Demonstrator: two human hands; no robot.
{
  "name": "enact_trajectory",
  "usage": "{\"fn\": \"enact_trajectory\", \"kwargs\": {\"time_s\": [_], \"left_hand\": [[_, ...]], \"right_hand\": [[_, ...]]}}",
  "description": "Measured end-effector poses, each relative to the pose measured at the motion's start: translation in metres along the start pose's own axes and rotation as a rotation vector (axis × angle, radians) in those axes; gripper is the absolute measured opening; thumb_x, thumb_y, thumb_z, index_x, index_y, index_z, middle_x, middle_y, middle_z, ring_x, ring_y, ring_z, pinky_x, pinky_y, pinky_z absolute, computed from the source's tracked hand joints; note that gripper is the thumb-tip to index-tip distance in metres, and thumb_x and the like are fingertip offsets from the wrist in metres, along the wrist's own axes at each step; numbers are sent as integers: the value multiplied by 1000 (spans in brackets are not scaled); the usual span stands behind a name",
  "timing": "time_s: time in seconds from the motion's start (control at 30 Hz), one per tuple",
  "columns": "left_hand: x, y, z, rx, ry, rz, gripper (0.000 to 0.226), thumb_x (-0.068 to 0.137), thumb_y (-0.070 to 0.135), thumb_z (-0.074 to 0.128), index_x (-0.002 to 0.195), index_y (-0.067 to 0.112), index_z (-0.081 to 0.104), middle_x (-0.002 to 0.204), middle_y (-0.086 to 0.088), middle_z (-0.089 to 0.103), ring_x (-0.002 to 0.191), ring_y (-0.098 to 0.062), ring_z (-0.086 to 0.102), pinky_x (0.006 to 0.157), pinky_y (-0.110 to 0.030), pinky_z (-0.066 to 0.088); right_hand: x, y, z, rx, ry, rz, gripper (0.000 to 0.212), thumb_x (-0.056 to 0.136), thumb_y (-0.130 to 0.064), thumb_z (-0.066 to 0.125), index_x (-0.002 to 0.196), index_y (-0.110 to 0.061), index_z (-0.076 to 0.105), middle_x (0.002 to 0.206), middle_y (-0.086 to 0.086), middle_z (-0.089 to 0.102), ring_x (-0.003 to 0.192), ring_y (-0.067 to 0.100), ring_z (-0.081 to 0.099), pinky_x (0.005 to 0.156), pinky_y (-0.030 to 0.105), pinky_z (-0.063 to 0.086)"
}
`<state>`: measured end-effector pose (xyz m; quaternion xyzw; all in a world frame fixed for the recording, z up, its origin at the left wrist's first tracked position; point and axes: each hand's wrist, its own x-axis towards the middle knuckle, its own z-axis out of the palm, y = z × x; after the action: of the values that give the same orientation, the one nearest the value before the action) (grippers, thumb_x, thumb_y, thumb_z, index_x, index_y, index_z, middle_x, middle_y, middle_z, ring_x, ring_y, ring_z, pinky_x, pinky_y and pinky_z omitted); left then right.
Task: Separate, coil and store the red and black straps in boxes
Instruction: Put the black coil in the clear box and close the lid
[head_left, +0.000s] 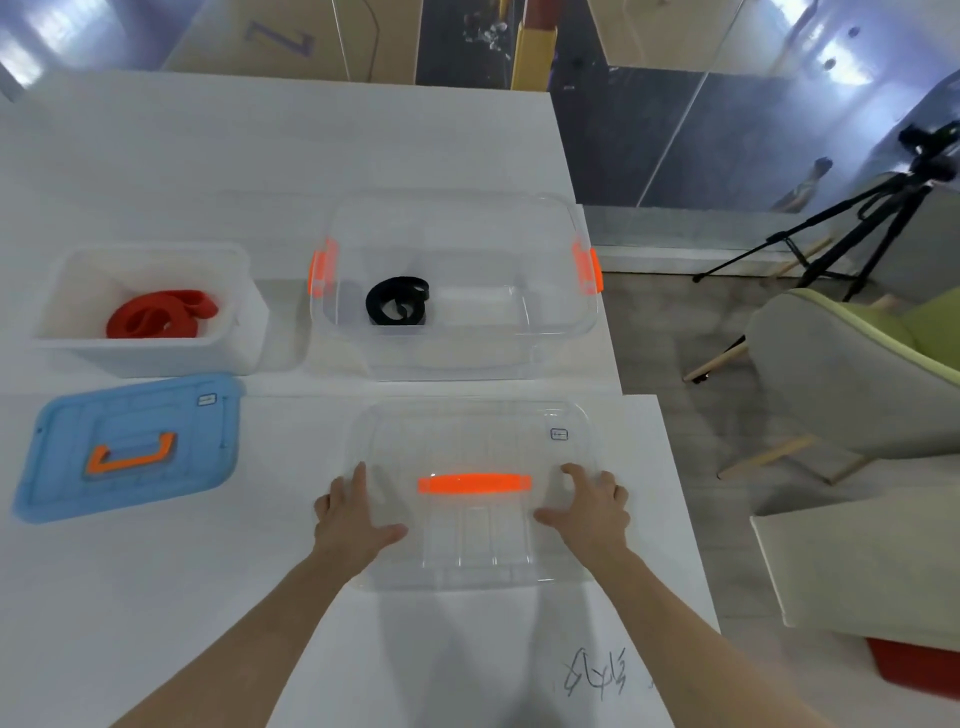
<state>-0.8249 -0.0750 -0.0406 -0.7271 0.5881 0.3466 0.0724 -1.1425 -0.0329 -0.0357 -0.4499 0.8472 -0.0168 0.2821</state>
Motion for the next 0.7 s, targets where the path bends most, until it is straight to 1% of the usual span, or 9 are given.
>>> {"fn": "enact_trajectory", "kwargs": {"time_s": [0.1, 0.23, 0.33, 0.5, 0.7], "left_hand": [[-16, -2, 0, -125, 52, -18, 120, 81, 53, 82, 166, 23, 2, 165, -13, 25, 148, -39, 22, 118, -52, 33], [-45, -4, -7, -233, 169, 3, 120, 80, 53, 83, 166, 28, 2, 169, -13, 20, 150, -40, 19, 116, -58, 35], [-65, 6, -22, -255, 251, 33, 115, 83, 56, 79, 166, 29, 6, 172, -14, 13, 153, -39, 15, 118, -61, 32], [-90, 21, -56, -272, 386, 90, 98, 85, 60, 74, 164, 34, 22, 172, -14, 7, 154, -39, 11, 120, -61, 26], [-63, 61, -134, -213, 464, 142, 87, 90, 62, 68, 162, 34, 30, 172, -17, 10, 155, -43, 11, 121, -61, 24]], "right_hand": [[-19, 5, 1, -2, 60, -5, 94, 76, -63, 83, 156, -42, 38, 159, 16, 32, 142, 39, 35, 108, 53, 45], [-50, 8, 0, 55, 182, -52, 95, 76, -63, 84, 157, -41, 40, 161, 21, 29, 142, 42, 35, 107, 56, 44], [-66, 1, -11, 114, 270, -67, 94, 76, -61, 85, 157, -42, 40, 163, 24, 26, 142, 45, 33, 108, 59, 43], [-69, -25, -50, 187, 392, -157, 96, 74, -60, 87, 156, -44, 40, 162, 23, 26, 141, 46, 33, 109, 64, 41], [-37, -78, -112, 244, 489, -221, 94, 74, -57, 89, 155, -41, 44, 162, 26, 29, 142, 47, 33, 108, 64, 39]]}}
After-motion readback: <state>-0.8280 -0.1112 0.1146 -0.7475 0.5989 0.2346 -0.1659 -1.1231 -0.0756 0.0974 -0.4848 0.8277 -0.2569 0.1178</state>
